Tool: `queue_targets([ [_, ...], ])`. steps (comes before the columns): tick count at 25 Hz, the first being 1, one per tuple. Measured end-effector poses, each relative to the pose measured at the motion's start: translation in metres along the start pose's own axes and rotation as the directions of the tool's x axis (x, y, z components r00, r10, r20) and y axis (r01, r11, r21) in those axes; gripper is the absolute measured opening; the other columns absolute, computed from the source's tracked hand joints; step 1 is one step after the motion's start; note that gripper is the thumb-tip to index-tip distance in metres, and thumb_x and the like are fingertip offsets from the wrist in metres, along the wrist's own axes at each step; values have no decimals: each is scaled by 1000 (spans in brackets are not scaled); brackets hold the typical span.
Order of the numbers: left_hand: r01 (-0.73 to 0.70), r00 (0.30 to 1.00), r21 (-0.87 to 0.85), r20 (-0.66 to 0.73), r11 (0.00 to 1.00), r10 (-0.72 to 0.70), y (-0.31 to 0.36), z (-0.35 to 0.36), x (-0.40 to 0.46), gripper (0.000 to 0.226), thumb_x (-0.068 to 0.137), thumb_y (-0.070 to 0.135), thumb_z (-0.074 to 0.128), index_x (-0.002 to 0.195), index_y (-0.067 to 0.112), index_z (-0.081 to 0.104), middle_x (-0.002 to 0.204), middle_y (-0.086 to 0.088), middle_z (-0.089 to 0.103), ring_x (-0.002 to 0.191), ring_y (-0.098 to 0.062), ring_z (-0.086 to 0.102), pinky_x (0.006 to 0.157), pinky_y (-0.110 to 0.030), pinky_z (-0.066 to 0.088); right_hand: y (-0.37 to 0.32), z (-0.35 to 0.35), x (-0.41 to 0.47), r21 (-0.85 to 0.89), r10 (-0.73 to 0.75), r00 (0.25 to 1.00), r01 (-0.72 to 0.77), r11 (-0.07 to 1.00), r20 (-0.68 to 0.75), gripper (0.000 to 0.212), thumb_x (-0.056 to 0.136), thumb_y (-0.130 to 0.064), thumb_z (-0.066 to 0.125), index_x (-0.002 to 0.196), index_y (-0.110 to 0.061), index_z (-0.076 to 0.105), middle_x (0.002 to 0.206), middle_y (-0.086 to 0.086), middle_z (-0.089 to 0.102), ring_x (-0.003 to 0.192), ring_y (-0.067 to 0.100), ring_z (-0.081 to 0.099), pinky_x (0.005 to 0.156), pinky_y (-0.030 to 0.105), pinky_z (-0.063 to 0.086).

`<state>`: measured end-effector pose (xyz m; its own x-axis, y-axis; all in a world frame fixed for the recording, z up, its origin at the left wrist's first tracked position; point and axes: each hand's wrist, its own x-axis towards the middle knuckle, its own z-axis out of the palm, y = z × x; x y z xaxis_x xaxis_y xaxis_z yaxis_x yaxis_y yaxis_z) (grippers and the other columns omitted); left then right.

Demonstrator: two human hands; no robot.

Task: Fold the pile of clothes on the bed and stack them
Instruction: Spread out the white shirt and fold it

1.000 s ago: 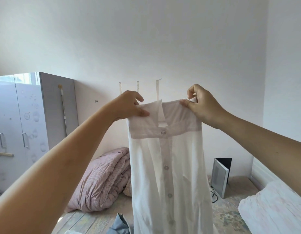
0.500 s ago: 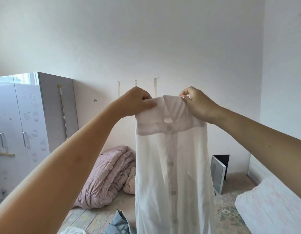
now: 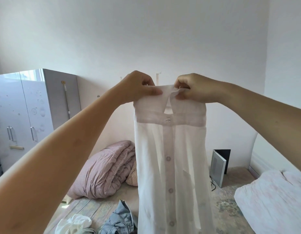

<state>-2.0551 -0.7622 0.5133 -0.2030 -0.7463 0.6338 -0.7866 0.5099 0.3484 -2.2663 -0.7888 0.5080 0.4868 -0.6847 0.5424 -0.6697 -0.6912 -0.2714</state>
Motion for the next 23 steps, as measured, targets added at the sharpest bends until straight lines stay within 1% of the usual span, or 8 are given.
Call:
queue_targets([
  [3,2,1000,2,10,1000,-2,9,1,-4,24,78,30,77,71,10,65,64,1,51,58,-10,43,52,-21,33,-8,0,-4,-49,-11,997,15,999,82,24,84,-34,69,100,-23,54,95,-9,54,88,11,53,70,26,42],
  [5,9,1000,10,25,1000,-9,14,2,-8,26,76,29,78,75,5,66,67,-3,51,60,-11,44,54,-22,33,-11,1,-10,-6,-36,998,36,999,57,32,79,-44,71,101,-25,57,94,-11,54,84,4,52,69,24,42],
  [7,9,1000,19,25,1000,-10,18,1,-13,28,76,29,78,77,4,67,68,-3,51,60,-11,44,54,-23,33,-13,0,-16,64,-70,997,69,996,11,28,80,-45,70,95,-21,63,87,-11,56,75,2,52,64,20,41],
  [11,-1,1000,0,7,1000,1,20,-6,-23,21,75,30,80,71,14,66,63,5,53,57,-7,45,50,-18,34,-18,-1,-19,157,-85,996,83,984,9,15,89,-35,63,87,-21,66,68,-13,61,59,0,54,59,18,43],
  [17,-12,1000,-103,8,995,13,8,-17,-42,20,72,21,82,70,16,63,67,4,53,53,1,46,51,-14,36,-42,1,-13,12,-96,994,95,995,51,11,92,-19,55,87,-12,63,71,-9,50,67,7,47,59,19,38],
  [20,4,999,-374,-43,927,-21,-14,-12,-61,23,68,23,84,76,18,63,70,4,57,61,-2,52,57,-17,41,-56,9,-8,-88,-92,996,92,992,3,12,93,-12,50,91,-11,61,80,-6,56,78,13,51,64,23,41],
  [22,18,999,-614,-14,789,-34,-43,5,-81,45,62,31,83,101,17,63,93,1,68,85,-11,65,71,-26,53,-64,15,-6,-97,-73,997,70,993,-21,14,95,-12,47,98,-12,61,89,-3,58,85,16,52,71,27,42],
  [23,55,998,-659,25,750,-51,-56,19,-92,60,60,33,83,113,15,59,106,-3,69,96,-17,66,78,-31,56,-67,18,-5,-103,-57,998,54,993,-25,15,96,-12,46,99,-12,61,91,-2,57,87,17,52,72,28,40],
])
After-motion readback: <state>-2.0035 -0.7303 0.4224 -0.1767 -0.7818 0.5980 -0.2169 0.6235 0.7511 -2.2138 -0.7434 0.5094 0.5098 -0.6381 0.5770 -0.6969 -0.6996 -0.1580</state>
